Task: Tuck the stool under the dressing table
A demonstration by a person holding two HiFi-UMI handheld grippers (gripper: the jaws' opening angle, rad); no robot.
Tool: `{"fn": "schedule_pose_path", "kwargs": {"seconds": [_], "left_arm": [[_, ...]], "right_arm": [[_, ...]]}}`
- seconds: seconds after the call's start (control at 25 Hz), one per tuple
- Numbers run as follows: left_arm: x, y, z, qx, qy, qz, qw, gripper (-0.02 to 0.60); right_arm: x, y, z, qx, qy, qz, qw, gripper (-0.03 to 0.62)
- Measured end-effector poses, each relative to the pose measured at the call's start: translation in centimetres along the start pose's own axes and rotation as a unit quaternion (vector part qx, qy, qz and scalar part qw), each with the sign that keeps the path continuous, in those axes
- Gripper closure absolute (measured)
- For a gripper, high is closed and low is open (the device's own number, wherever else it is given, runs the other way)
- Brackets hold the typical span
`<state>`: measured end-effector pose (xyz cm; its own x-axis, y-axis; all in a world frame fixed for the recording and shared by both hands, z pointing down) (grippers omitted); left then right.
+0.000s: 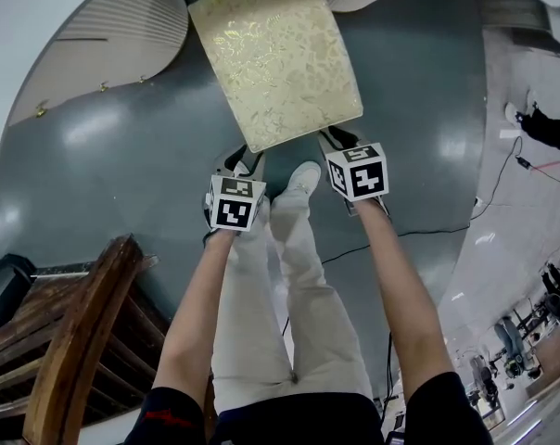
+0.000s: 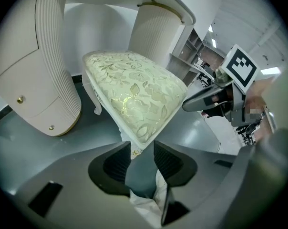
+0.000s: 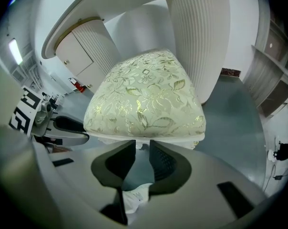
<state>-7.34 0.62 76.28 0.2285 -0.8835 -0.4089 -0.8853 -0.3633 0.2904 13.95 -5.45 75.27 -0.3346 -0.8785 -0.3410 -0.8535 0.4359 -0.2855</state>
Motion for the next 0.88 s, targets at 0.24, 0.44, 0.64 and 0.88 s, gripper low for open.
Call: {"fn": "schedule_pose_path", "kwargs": {"seconds": [0.24,0.44,0.64,0.88], "left_arm": [[-0.7,0.8,-1.0,-0.007,0.012,0.037,0.9992,0.433],[-0.1,0.5,-2.0,-0.016,0.027,0.017,0.9994,0.434],[0.3,0.4,-2.2,-0.021,0.040,0.010,0.9989,0.434],[0.5,0.5,-2.0,-0.022,0.049,0.004,0.9986,0.429]], "right_arm": [[-0.3,0.3,-0.6,-0.005,0.006,0.003,1.000,0.500],[-0.3,0.0,-0.8,-0.006,0.004,-0.006,1.000,0.500],[-0.1,0.1,-0.7,-0.016,0.007,-0.019,1.000,0.510],[-0.1,0.3,-0.7,-0.024,0.006,-0.016,1.000,0.513]]}}
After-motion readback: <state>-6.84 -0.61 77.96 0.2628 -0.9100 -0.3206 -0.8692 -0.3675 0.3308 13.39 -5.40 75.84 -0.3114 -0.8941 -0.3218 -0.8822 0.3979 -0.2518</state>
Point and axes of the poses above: the fingertips, and each gripper's own axes: z backward along the fingers, y to its left, x out of its top, the point moved 9 cm from there along z, backward along the fingers
